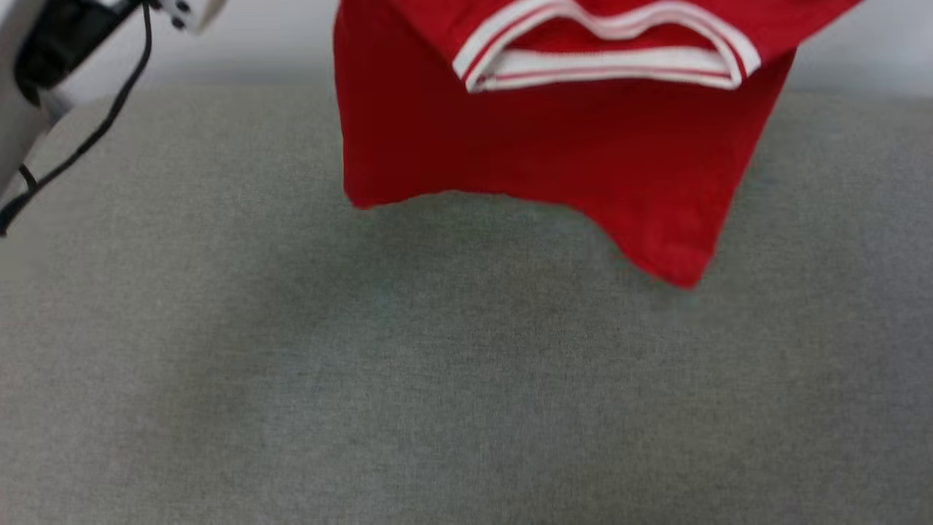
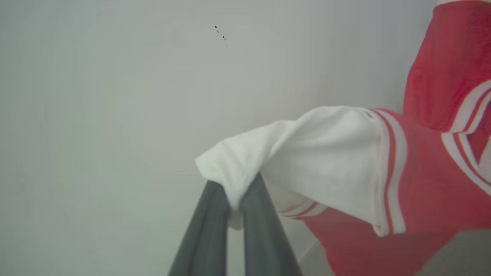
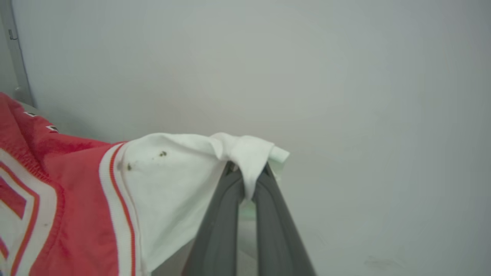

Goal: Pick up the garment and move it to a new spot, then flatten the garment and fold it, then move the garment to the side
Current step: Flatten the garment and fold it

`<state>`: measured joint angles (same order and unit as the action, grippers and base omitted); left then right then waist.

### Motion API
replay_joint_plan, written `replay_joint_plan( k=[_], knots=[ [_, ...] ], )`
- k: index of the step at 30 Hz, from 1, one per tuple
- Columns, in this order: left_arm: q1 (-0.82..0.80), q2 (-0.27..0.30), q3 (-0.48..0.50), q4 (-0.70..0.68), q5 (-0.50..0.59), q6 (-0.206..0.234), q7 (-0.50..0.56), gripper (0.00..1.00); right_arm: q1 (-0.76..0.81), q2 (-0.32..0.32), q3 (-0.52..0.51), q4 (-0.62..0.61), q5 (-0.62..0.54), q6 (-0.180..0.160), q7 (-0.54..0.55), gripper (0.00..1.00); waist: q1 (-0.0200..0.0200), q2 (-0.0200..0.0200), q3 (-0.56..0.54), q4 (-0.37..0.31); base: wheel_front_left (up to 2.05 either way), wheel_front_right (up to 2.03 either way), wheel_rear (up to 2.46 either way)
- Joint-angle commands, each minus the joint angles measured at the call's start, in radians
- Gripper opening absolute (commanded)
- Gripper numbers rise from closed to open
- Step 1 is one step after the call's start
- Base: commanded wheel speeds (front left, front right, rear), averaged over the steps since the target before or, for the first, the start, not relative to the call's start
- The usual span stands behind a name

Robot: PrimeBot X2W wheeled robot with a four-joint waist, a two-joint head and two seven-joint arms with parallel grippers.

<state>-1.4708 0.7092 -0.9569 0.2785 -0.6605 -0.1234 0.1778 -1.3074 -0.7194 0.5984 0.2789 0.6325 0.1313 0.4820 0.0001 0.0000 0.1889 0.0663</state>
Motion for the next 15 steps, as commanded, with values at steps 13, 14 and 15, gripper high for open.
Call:
replay_joint_plan(
  k=[13, 14, 15],
  knots=[
    [-0.278, -0.061, 0.094, 0.305, 0.026, -0.003, -0.159, 0.0, -0.41, 0.086, 0.042, 0.298, -0.092, -0.001, -0.109, 0.0, -0.0001, 0.0, 0.261, 0.017, 0.0, 0.0, 0.0],
    [-0.282, -0.066, 0.092, 0.326, 0.023, -0.003, -0.167, 0.0, -0.428, 0.092, 0.043, 0.318, -0.096, -0.001, -0.122, 0.0, -0.0001, 0.0, 0.27, 0.019, 0.0, 0.0, 0.0],
    [-0.289, -0.071, 0.095, 0.347, 0.018, -0.004, -0.18, 0.0, -0.444, 0.098, 0.046, 0.337, -0.101, -0.001, -0.133, 0.0, -0.0001, 0.0, 0.28, 0.021, 0.0, 0.0, 0.0]
  ],
)
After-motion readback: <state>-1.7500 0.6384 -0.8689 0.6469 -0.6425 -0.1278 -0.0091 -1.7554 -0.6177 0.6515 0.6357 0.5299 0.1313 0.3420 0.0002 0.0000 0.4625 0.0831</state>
